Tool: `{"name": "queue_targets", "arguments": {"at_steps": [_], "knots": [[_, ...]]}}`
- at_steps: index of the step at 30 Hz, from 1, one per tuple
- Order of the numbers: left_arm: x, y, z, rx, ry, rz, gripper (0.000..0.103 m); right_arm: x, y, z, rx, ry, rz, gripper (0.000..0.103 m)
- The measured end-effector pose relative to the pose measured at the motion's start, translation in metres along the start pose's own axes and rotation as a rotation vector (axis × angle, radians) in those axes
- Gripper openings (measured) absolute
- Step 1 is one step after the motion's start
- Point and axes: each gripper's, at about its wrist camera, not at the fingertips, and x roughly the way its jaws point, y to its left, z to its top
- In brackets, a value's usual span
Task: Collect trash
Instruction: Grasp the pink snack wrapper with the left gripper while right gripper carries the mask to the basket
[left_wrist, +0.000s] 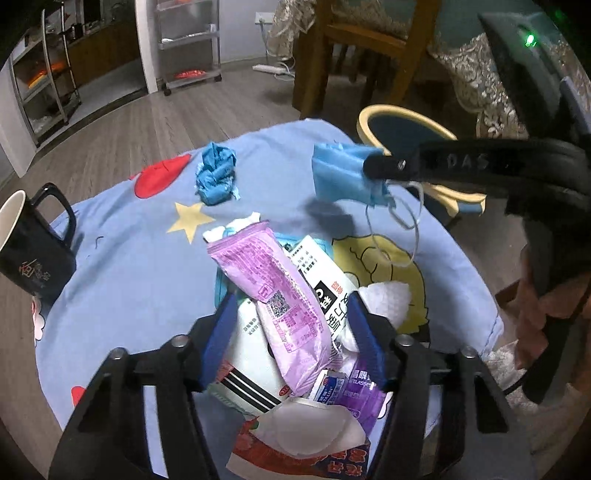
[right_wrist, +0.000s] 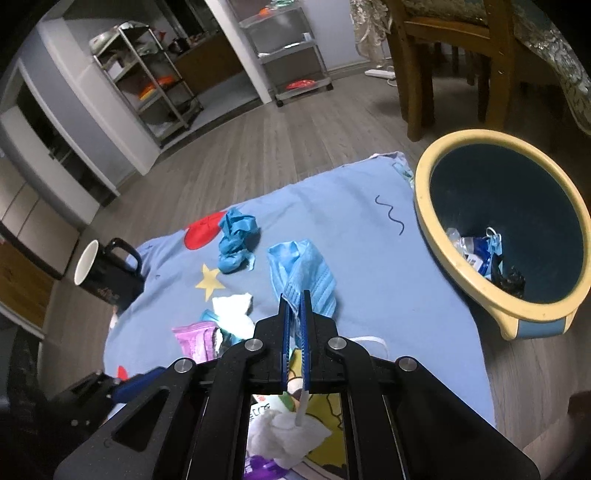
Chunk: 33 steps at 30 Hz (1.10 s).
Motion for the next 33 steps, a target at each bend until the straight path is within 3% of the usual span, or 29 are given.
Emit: {"name": "queue_targets", "arguments": {"at_steps": [1, 4, 6, 15, 23, 28, 33], "knots": [[0.003, 0.000, -0.001, 0.005, 0.016, -0.001, 0.050, -0.001, 0.000, 0.001, -0.002, 0.000, -0.001, 0.007], [0.010, 0.003, -0.002, 0.018, 0.047, -0.004, 0.015, -0.002, 0.001, 0.001, 0.006, -0.003, 0.002, 0.006], [0.007, 0.004, -0.001, 0.023, 0.041, -0.001, 0.011, -0.006, 0.001, 0.002, 0.021, -0.012, 0.008, 0.006], [-0.033, -0.006, 0.014, 0.073, -0.085, 0.017, 0.011, -0.048, -0.009, 0.019, 0.091, -0.071, 0.034, 0.006], [-0.076, -0.028, 0.036, 0.129, -0.189, -0.007, 0.011, -0.128, -0.042, 0.054, 0.133, -0.209, 0.059, 0.006], [-0.096, -0.048, 0.057, 0.157, -0.244, -0.019, 0.011, -0.165, -0.071, 0.069, 0.049, -0.293, -0.076, 0.006], [-0.097, -0.070, 0.076, 0.160, -0.252, -0.070, 0.011, -0.166, -0.118, 0.068, 0.149, -0.316, -0.123, 0.006]]}}
